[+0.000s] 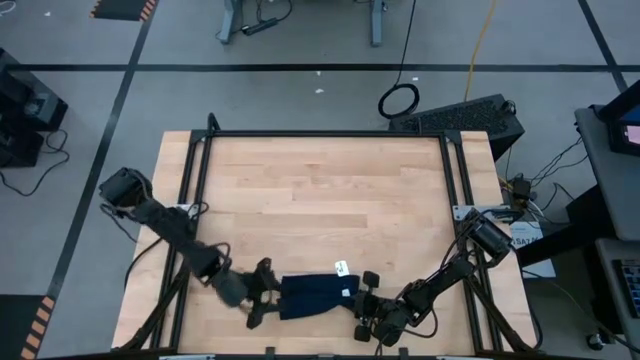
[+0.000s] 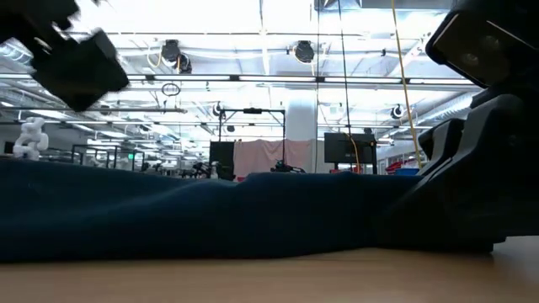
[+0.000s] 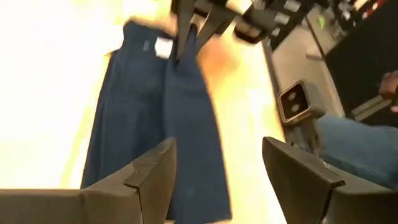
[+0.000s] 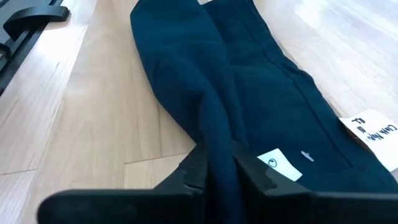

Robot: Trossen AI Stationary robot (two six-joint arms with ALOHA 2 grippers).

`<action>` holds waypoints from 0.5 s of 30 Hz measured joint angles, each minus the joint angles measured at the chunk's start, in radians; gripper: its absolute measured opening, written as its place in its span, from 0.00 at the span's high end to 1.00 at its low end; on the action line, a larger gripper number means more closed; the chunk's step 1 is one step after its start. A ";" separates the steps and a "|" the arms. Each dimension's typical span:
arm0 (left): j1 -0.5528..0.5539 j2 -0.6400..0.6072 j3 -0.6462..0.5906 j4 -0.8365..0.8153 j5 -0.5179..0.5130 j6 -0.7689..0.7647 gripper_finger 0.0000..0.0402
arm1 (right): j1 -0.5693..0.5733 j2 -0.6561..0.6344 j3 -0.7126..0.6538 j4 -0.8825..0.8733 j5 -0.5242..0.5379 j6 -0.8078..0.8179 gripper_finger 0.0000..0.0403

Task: Roll towel into tight, uniform cylinder
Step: Roll the blue cloth napkin

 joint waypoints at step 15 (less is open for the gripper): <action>-0.196 0.329 0.133 0.116 -0.336 0.151 0.16 | -0.014 0.001 -0.001 0.012 -0.007 0.050 0.91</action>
